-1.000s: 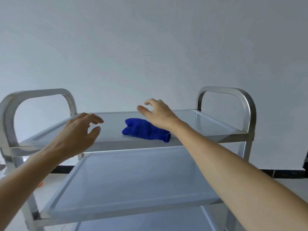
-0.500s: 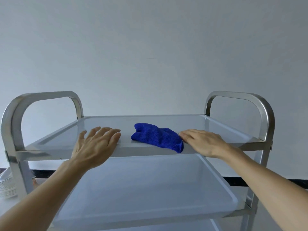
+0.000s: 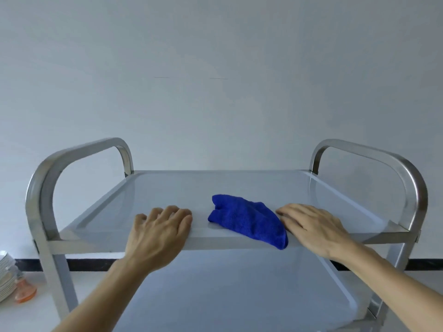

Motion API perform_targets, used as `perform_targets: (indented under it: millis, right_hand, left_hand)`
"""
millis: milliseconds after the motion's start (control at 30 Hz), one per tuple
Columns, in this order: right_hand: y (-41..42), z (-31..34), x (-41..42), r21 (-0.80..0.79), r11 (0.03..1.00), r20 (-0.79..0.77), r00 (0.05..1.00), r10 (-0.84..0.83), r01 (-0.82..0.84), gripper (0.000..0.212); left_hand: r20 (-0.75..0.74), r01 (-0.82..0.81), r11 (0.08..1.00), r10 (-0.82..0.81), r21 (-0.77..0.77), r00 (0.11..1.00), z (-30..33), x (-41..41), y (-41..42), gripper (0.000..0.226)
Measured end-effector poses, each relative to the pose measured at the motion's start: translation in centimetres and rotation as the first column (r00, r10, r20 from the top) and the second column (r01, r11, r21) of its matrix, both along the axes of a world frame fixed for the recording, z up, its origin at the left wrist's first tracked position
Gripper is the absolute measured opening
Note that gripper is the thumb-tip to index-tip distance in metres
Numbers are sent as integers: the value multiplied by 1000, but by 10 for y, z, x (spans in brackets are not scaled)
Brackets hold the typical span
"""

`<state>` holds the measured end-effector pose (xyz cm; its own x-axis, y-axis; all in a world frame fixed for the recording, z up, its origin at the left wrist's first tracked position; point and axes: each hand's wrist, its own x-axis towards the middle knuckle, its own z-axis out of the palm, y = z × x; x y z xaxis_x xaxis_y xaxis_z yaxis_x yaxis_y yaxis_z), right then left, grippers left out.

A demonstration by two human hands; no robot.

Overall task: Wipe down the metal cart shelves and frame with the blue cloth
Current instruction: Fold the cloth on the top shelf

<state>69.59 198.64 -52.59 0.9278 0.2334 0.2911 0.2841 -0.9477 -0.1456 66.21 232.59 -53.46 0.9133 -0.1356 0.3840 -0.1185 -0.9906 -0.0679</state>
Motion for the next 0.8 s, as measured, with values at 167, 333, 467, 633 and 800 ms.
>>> perform_targets:
  millis: [167, 333, 467, 633, 800]
  right_hand:
    - [1, 4, 40, -3, 1000, -28, 999, -20, 20, 64]
    - [2, 6, 73, -8, 999, -25, 999, -48, 48, 75]
    - [3, 4, 96, -60, 996, -34, 997, -64, 62, 63]
    - [2, 1, 121, -91, 992, -14, 996, -93, 91, 47]
    - [4, 6, 141, -148, 983, -54, 991, -119, 110, 46]
  left_hand:
    - [-22, -38, 999, 38, -5, 999, -1, 45, 3, 32]
    - [-132, -62, 996, 53, -62, 990, 9, 78, 2, 38]
    - [-200, -63, 995, 47, -78, 979, 10, 104, 4, 45]
    - [-192, -47, 996, 30, -82, 981, 14, 132, 6, 46]
    - [-152, -6, 996, -9, -93, 988, 11, 156, 8, 43]
